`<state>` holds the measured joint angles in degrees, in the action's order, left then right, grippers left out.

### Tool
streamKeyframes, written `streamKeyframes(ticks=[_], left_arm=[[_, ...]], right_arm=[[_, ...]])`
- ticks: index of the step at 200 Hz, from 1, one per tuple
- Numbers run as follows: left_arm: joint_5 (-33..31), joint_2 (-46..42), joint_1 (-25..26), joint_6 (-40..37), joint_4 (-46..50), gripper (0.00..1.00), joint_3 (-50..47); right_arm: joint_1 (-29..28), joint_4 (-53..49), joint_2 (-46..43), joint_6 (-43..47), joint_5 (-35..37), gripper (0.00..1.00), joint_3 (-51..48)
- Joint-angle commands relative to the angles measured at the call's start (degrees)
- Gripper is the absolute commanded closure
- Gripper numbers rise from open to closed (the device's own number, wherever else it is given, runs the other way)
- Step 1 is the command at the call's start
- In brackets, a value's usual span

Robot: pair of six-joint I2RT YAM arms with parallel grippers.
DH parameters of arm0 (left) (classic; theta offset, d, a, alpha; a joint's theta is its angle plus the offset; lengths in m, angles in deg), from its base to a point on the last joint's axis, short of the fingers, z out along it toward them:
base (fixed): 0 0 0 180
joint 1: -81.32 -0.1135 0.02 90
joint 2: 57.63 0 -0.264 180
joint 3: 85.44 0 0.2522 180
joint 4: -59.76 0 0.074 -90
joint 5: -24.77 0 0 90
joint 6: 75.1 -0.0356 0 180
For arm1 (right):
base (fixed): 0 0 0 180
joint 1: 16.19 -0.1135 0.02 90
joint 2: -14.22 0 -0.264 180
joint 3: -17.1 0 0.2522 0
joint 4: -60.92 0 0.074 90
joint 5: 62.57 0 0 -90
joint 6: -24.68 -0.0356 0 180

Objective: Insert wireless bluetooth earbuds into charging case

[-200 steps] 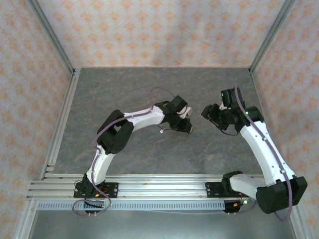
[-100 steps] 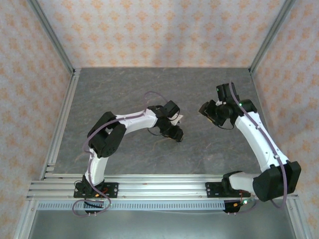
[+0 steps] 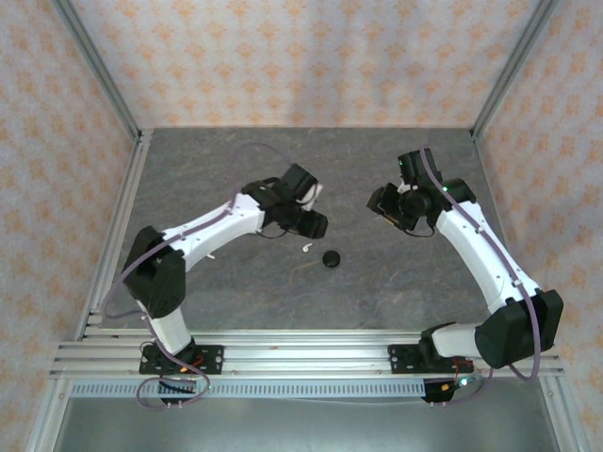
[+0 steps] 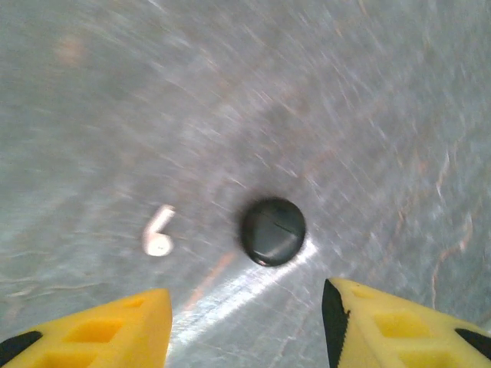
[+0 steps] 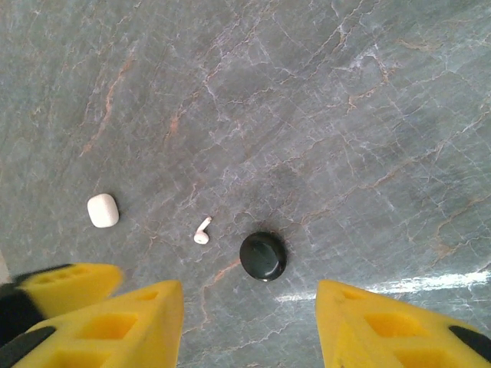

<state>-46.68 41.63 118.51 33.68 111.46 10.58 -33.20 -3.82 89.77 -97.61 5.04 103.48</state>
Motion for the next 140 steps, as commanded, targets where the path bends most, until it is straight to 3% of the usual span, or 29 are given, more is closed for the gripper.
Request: streamKeyframes(ticks=[1,54,68,91,140], left_arm=[[-8.2,-4.7,-5.5,7.9,1.5,0.45,-2.6],[-19.0,-9.9,-12.3,35.3,-3.6,0.46,-13.3],[-19.0,-9.5,-13.0,37.3,-5.6,0.46,-14.9],[-18.7,-5.9,-13.8,27.4,-1.5,0.46,-9.7],[-9.7,5.9,-16.9,-6.9,14.0,0.42,7.0]], right_arm=[[-1.1,0.3,0.0,1.4,1.8,0.51,0.6],[-5.8,3.5,1.4,-0.3,2.4,0.51,-1.0],[-7.2,3.7,2.2,-0.3,3.0,0.51,-0.8],[-9.6,3.9,3.6,-0.1,3.0,0.51,-0.5],[-13.9,3.8,5.9,0.1,2.6,0.51,-1.5]])
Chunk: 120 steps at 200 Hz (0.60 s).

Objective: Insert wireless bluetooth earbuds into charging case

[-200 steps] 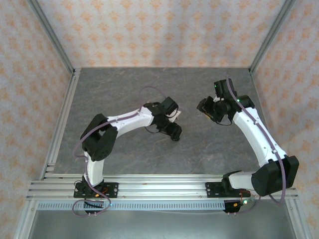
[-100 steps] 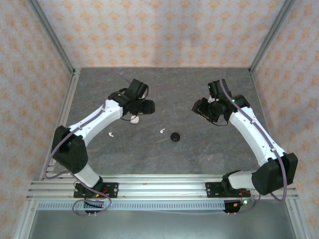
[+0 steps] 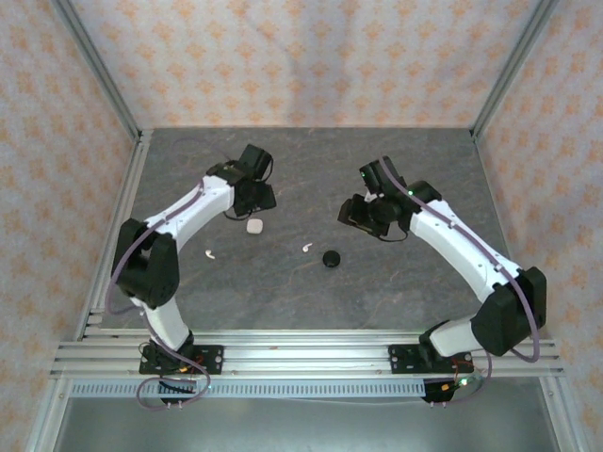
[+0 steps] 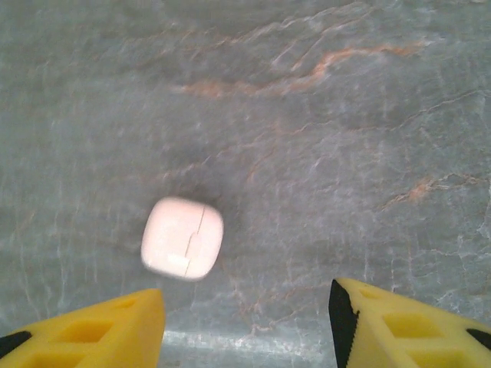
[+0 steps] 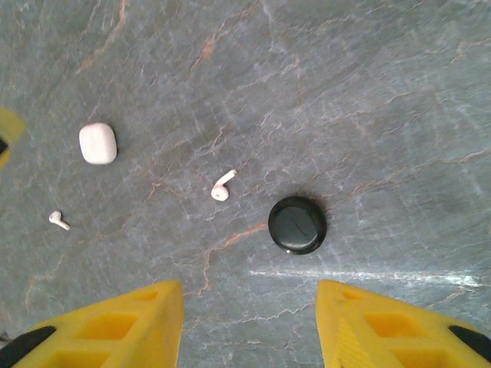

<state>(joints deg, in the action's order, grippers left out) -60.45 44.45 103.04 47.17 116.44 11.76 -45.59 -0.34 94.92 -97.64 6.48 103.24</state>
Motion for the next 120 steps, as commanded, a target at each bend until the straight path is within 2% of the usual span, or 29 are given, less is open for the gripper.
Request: streamKeyframes(ticks=[1,39,65,93,105,120], left_arm=[[4.1,3.2,-1.4,-21.3,9.1,0.42,6.1],[3.5,4.4,-1.5,-50.7,8.5,0.39,6.1],[3.9,6.0,-1.5,-67.0,12.3,0.39,5.8],[-0.6,6.0,-1.8,-79.7,12.3,0.39,2.2],[-2.7,6.3,-2.6,-83.6,11.5,0.39,0.8],[-2.1,7.0,-3.9,-86.5,11.6,0.39,0.9]], right_arm=[[-1.6,0.3,0.8,0.0,1.2,0.51,-1.3],[-1.9,0.7,-0.3,-1.0,0.3,0.51,-3.9],[-1.9,-1.0,-1.3,-0.2,1.1,0.51,-4.1],[-1.8,-2.2,-2.3,0.1,1.8,0.51,-4.7],[-1.9,-2.0,-2.6,-0.5,1.6,0.51,-5.3],[-1.9,-1.5,-3.0,-1.4,1.3,0.51,-5.8]])
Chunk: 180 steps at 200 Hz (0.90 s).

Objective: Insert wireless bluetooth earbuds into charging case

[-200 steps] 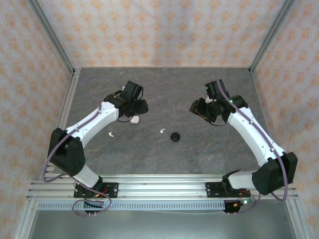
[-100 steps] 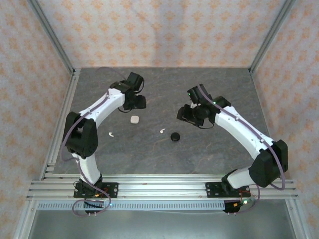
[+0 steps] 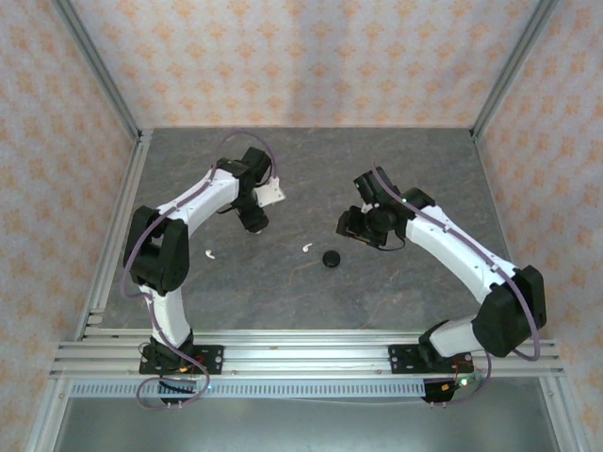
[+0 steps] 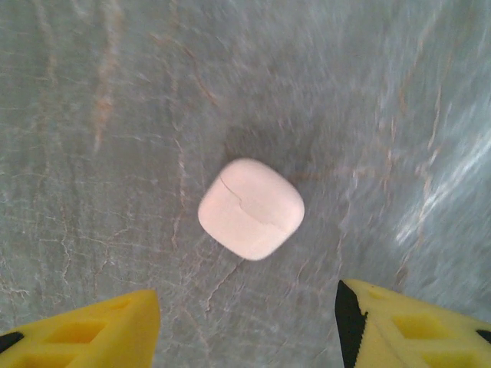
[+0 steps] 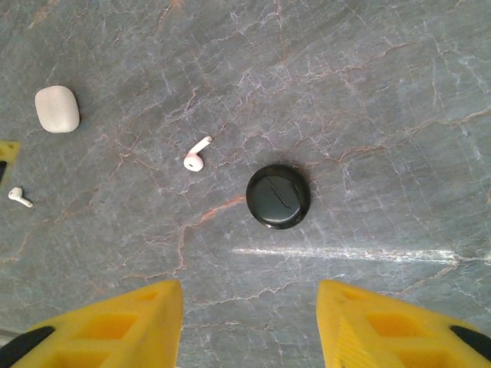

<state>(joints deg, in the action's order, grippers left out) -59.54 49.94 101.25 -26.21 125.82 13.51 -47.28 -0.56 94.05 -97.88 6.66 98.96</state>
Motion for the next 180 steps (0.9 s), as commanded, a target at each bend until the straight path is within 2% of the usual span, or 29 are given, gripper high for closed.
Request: streamKeyframes(ticks=[1,46,91,150,180], left_arm=[[-2.9,1.5,-2.2,-13.3,2.2,0.39,-0.8],[-1.4,5.0,-3.0,-18.9,0.3,0.39,1.2],[-0.9,8.3,-2.1,-20.9,1.0,0.39,2.4],[1.8,12.3,-1.5,-19.2,-1.7,0.4,4.1],[4.1,13.7,-1.4,-18.4,-0.4,0.45,5.9]], right_arm=[[-0.2,-1.3,-2.2,-1.2,1.2,0.51,-1.5],[-0.2,-2.4,-1.7,-1.5,0.6,0.51,-0.2],[-0.4,-2.9,-3.2,-3.4,2.7,0.51,0.3],[-0.3,-2.9,-7.3,-6.3,5.0,0.52,-0.3],[-0.3,-2.9,-8.0,-6.4,5.8,0.52,0.1]])
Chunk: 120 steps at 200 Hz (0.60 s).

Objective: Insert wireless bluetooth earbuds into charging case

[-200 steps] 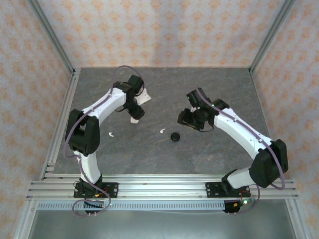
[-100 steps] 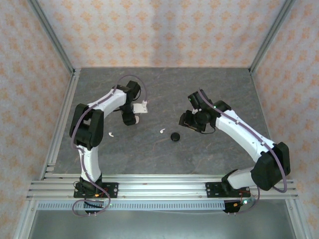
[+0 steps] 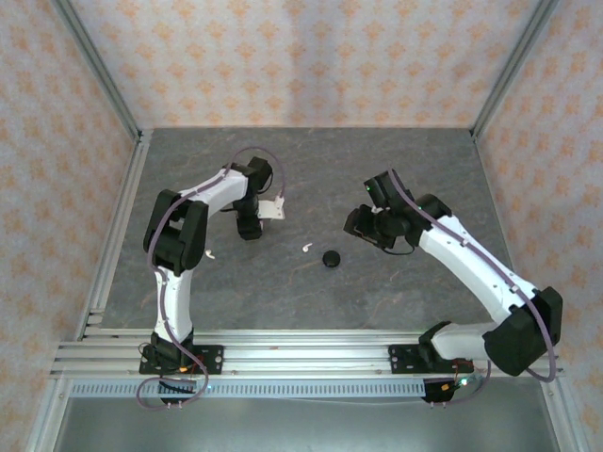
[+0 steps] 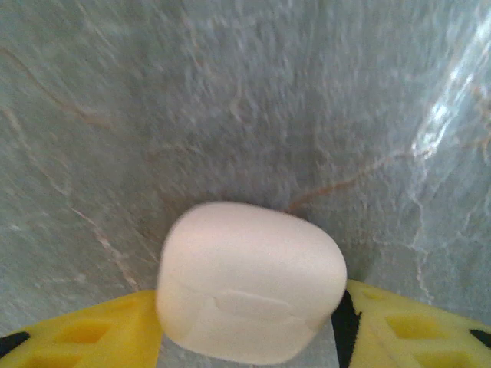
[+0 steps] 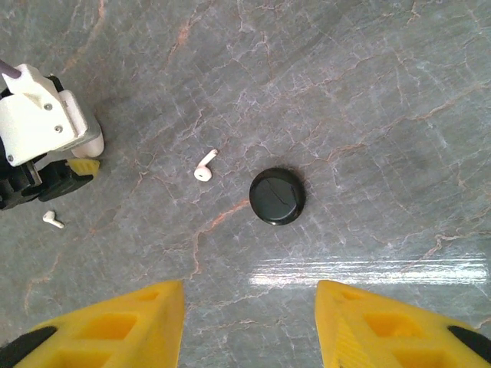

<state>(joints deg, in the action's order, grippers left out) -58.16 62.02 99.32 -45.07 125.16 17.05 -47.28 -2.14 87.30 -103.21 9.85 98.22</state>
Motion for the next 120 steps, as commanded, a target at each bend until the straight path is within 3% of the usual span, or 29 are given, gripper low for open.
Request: streamKeyframes(ticks=[1,34,120], left_arm=[[2.8,1.6,0.5,0.6,0.2,0.46,2.4],[4.8,0.3,1.0,1.6,0.4,0.57,0.6],[10.3,-8.0,3.8,7.3,-2.3,0.62,-7.2]], right_arm=[[-0.3,-1.3,-1.3,-1.1,2.6,0.52,0.8],[-0.3,0.7,-0.9,-1.6,2.0,0.52,1.3],[0.8,10.1,-2.1,-6.1,-1.5,0.51,-5.0]])
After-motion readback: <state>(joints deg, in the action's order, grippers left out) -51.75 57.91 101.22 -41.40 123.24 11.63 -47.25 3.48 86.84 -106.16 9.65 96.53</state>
